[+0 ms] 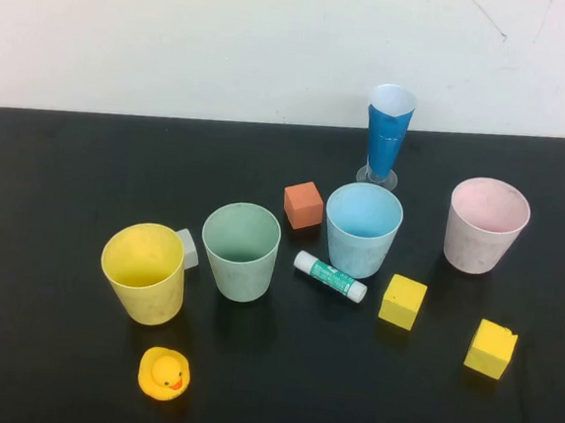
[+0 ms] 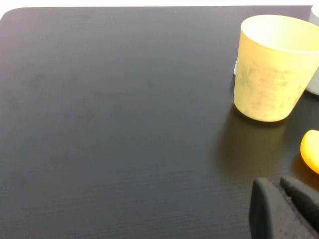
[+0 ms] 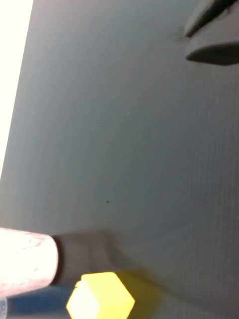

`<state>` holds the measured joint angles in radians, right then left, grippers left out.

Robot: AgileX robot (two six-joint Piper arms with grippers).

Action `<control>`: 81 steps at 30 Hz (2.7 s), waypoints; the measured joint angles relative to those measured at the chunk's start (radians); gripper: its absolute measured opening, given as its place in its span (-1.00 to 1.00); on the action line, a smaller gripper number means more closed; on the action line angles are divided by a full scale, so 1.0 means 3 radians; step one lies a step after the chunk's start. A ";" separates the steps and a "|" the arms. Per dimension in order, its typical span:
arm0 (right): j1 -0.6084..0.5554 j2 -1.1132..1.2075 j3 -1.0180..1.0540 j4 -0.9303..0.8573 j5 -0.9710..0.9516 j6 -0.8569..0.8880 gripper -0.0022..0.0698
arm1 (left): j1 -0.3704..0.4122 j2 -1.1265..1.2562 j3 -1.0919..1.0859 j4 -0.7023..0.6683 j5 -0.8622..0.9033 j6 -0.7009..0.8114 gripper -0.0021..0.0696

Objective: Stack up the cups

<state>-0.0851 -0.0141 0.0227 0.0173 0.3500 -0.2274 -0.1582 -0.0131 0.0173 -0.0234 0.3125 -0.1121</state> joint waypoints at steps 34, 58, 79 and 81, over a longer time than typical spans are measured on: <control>0.0000 0.0000 0.0000 0.0000 0.0000 0.0000 -0.95 | 0.0000 0.0000 0.0000 0.0000 0.0000 0.0011 -0.95; 0.0000 0.0000 0.0019 -0.0022 -0.1115 0.0000 -0.95 | 0.0000 0.0000 0.0013 0.0000 -0.1862 0.0005 -0.95; 0.0000 0.0000 -0.0114 0.0603 -0.2579 -0.0105 -0.95 | 0.0000 -0.0002 -0.0053 -0.0482 -0.3089 0.0067 -0.95; 0.0000 0.0000 -0.0383 0.0611 -0.2157 -0.0195 -0.95 | 0.0000 -0.0002 -0.0265 -0.0618 -0.2506 0.0239 -0.95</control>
<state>-0.0851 -0.0141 -0.0922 0.2005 -0.2972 -0.2859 -0.1582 -0.0138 -0.0623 -0.2087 -0.4392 -0.0405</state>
